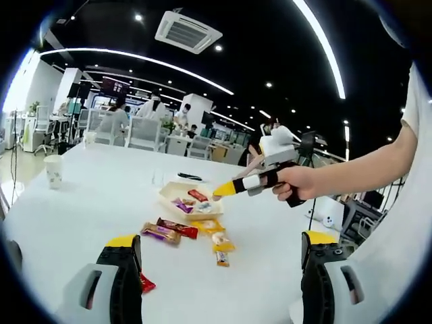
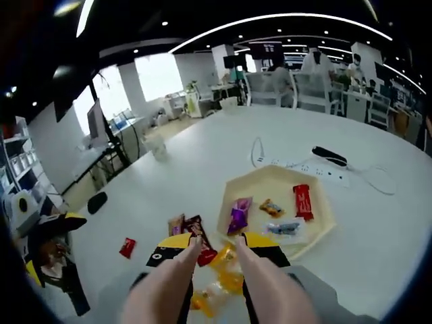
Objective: Place the target food into the container with the food tongs after gripping and lifting it, then release it inside without dropping or visibly crushing the food.
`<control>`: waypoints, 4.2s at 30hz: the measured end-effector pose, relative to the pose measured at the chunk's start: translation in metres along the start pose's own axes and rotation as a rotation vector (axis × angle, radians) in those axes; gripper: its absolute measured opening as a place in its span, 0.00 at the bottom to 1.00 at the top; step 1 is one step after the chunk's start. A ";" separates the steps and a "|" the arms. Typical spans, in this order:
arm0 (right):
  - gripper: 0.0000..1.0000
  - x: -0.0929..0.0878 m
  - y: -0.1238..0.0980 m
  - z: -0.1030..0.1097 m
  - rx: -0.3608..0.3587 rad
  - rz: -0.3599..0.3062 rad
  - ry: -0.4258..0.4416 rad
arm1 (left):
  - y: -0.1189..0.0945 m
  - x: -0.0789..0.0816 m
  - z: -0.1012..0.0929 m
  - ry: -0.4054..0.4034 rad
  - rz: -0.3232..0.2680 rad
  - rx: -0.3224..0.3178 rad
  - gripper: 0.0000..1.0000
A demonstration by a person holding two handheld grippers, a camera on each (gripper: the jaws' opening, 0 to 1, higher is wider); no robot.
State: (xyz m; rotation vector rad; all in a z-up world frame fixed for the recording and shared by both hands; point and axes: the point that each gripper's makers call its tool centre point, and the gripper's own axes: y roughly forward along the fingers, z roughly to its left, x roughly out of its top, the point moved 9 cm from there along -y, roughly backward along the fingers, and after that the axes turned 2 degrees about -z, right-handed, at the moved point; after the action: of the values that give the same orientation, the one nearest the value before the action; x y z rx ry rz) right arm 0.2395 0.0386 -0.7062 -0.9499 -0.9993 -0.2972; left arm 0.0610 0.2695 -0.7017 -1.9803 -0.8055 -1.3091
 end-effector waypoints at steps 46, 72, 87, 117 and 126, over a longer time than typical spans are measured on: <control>0.27 -0.051 -0.008 0.026 0.099 0.113 -0.042 | -0.005 -0.005 0.001 -0.028 -0.007 0.003 0.99; 0.27 -0.066 -0.007 0.042 0.116 0.148 -0.057 | -0.004 -0.011 0.003 -0.045 0.004 -0.006 0.99; 0.28 -0.074 0.001 0.051 0.124 0.178 -0.053 | -0.008 -0.012 0.004 -0.046 -0.002 0.021 0.99; 0.28 -0.093 0.016 0.053 0.069 0.263 -0.119 | -0.002 -0.012 0.008 -0.047 0.019 0.005 0.99; 0.27 -0.093 0.017 0.056 0.062 0.285 -0.176 | -0.005 -0.021 0.003 -0.069 0.019 0.010 0.99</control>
State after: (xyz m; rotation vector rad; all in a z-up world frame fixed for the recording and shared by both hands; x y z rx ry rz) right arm 0.1672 0.0744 -0.7804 -1.0603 -1.0116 0.0571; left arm 0.0520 0.2715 -0.7210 -2.0306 -0.8223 -1.2294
